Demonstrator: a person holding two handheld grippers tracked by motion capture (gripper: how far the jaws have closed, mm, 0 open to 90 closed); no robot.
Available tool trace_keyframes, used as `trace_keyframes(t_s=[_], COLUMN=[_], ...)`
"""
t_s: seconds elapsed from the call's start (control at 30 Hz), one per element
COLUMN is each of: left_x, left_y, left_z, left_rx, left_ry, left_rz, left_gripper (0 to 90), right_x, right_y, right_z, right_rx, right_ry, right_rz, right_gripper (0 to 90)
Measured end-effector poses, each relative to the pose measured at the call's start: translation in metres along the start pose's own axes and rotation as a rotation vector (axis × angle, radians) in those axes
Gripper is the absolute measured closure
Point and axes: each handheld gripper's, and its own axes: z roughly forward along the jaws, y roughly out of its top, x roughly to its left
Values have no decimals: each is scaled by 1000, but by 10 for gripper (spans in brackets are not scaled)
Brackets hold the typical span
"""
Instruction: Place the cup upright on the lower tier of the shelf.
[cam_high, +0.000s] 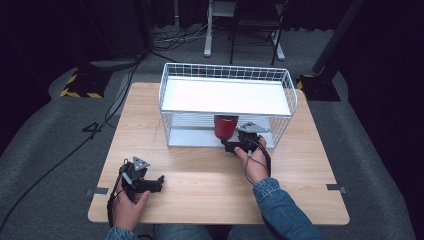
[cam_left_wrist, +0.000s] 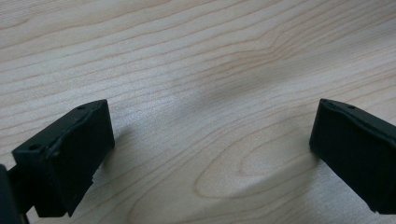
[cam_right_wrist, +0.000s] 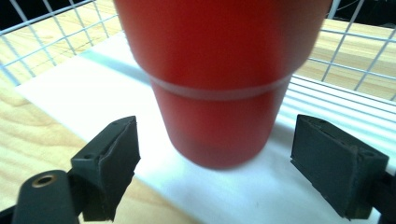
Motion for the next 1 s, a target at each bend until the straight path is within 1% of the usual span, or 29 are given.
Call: trace_keyframes(t_s=[0.3, 0.37, 0.47, 0.5, 0.57, 0.6, 0.7, 0.83, 0.97, 1.0], left_x=[0, 0, 0, 0, 0, 0, 0, 0, 0, 0], left_y=[-1, -2, -3, -3, -4, -4, -5, -4, -4, -4], left_z=[-1, -2, -2, -3, -3, -4, -4, -4, -3, -3], left_rx=[3, 0, 1, -1, 0, -1, 2, 0, 1, 0], left_ry=[-3, -4, -5, -6, -7, -6, -7, -6, -6, -5], left_rz=[4, 6, 7, 4, 9, 9, 9, 9, 8, 2], left_gripper=[2, 2, 3, 3, 3, 3, 3, 3, 2, 1], right_x=[-2, -3, -4, -4, -4, -5, -6, -10, -16, -18], right_y=[-1, -1, -3, -3, -2, -2, 0, 1, -2, -4], right_z=[-34, -40, -52, -55, -64, -69, -81, -103, -119, -123], right_rx=[-7, -6, -7, -7, -8, -14, -23, -39, -45, -47], right_ry=[23, 35, 66, 70, 77, 81, 90, 107, 92, 88], right_rz=[-6, -14, -9, -11, -19, -33, -42, -45, -48, -47], right_gripper=[157, 157, 157, 157, 157, 157, 157, 157, 157, 157])
